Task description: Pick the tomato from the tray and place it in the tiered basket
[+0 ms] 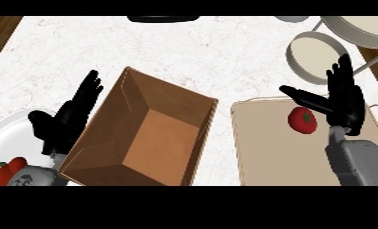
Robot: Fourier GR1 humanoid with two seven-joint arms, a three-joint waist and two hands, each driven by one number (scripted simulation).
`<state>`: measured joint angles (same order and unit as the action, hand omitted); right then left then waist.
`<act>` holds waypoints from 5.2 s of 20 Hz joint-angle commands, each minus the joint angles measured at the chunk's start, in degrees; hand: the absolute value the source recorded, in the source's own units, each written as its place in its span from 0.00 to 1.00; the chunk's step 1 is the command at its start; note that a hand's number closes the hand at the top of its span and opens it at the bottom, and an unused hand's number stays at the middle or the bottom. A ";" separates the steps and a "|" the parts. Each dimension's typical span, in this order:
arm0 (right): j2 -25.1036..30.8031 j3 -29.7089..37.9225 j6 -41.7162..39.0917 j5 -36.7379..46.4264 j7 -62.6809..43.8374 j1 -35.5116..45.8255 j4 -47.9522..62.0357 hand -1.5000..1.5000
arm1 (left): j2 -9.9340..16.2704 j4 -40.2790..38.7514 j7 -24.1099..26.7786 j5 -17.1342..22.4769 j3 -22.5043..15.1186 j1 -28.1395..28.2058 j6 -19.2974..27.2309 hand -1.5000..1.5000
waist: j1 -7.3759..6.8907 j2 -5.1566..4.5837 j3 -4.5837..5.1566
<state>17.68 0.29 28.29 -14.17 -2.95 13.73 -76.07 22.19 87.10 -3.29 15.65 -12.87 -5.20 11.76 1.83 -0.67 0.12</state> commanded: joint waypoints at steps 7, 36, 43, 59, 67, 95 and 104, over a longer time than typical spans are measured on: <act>1.96 -4.44 24.33 18.55 -11.01 8.92 4.06 0.00 | -2.88 -3.24 6.96 -1.06 -3.78 0.42 -6.81 0.50 | -1.67 0.99 0.09; 23.41 -27.57 -28.20 25.21 -82.22 22.80 -3.59 0.00 | -5.13 -10.27 10.30 -1.87 -1.96 -1.99 -8.08 0.50 | -0.73 1.05 0.11; 20.27 -26.76 -27.40 23.38 -82.26 18.64 0.79 0.00 | -5.88 -11.27 11.63 -3.14 -2.03 -2.12 -7.74 0.50 | -0.79 0.91 0.03; 14.77 -24.90 -23.33 30.88 -82.25 9.08 -1.22 0.00 | -7.56 -8.50 8.62 -4.30 -2.34 -2.67 -7.45 0.50 | -1.26 0.97 -0.05; 12.38 -21.34 -23.92 32.58 -80.05 6.16 -2.43 0.00 | -8.77 -9.88 8.49 -5.59 -1.46 -3.38 -6.85 0.50 | -1.50 0.80 -0.07; 9.16 -4.78 -15.45 58.33 -73.17 -15.53 -5.86 1.00 | -7.78 -9.32 9.11 -6.70 5.83 0.63 -11.06 0.50 | 3.71 1.94 0.22; 6.18 6.05 -8.09 67.84 -71.42 -20.19 -34.41 1.00 | -8.32 -7.35 9.12 -6.84 4.73 2.77 -11.57 0.50 | 2.08 2.11 0.19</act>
<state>24.99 2.43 14.04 50.10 -65.75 -5.96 -99.91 13.68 78.82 5.59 8.71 -8.02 -3.87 0.50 4.28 1.30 0.31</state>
